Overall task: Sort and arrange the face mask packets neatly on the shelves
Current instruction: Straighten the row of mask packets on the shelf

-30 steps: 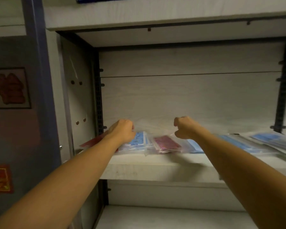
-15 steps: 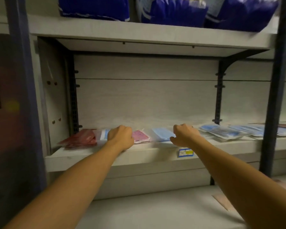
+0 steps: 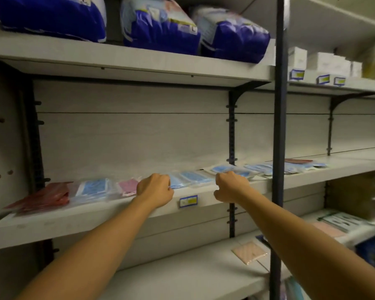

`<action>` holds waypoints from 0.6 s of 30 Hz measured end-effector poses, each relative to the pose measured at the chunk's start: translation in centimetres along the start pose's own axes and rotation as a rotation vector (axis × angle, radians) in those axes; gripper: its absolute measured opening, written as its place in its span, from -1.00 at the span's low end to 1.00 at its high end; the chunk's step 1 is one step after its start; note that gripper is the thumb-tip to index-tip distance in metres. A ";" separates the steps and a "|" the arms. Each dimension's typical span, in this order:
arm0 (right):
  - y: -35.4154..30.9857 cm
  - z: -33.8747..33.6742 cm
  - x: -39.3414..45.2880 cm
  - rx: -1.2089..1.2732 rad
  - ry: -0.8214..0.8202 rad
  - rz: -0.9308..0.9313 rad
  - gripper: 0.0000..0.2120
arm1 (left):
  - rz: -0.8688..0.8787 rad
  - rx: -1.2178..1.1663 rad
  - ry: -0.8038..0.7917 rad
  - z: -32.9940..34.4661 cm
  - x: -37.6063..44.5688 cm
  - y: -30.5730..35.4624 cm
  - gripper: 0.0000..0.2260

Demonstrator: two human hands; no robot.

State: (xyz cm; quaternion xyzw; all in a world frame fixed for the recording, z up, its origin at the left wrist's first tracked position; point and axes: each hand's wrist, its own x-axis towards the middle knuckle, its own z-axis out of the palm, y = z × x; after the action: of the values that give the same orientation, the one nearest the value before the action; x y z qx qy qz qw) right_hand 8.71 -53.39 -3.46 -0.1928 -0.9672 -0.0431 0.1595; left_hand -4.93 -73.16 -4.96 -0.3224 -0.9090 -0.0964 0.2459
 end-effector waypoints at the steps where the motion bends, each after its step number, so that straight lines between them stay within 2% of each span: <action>1: 1.0 -0.1 -0.5 -0.005 -0.010 0.007 -0.81 | 0.000 -0.007 0.000 0.1 0.1 1.1 -0.79; 4: 4.2 -0.5 -2.0 -0.011 -0.009 0.008 -0.85 | 0.024 -0.012 -0.016 0.4 0.2 4.5 -0.80; 8: 8.6 -1.1 -3.8 -0.045 -0.004 0.014 -0.80 | 0.080 -0.024 -0.035 0.6 0.4 9.2 -0.89; 12: 12.6 -1.4 -4.9 -0.043 -0.003 0.035 -0.76 | 0.103 -0.025 -0.034 0.5 0.8 13.9 -0.78; 18: 18.4 -1.4 -5.6 -0.035 0.005 0.043 -0.71 | 0.103 -0.051 -0.030 -0.1 2.1 19.9 -0.80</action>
State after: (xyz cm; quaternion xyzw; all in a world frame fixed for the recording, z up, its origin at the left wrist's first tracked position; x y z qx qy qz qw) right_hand 21.19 -38.63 -3.53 -0.2161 -0.9615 -0.0569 0.1597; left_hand 6.34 -56.64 -3.52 -0.3764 -0.8920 -0.1017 0.2288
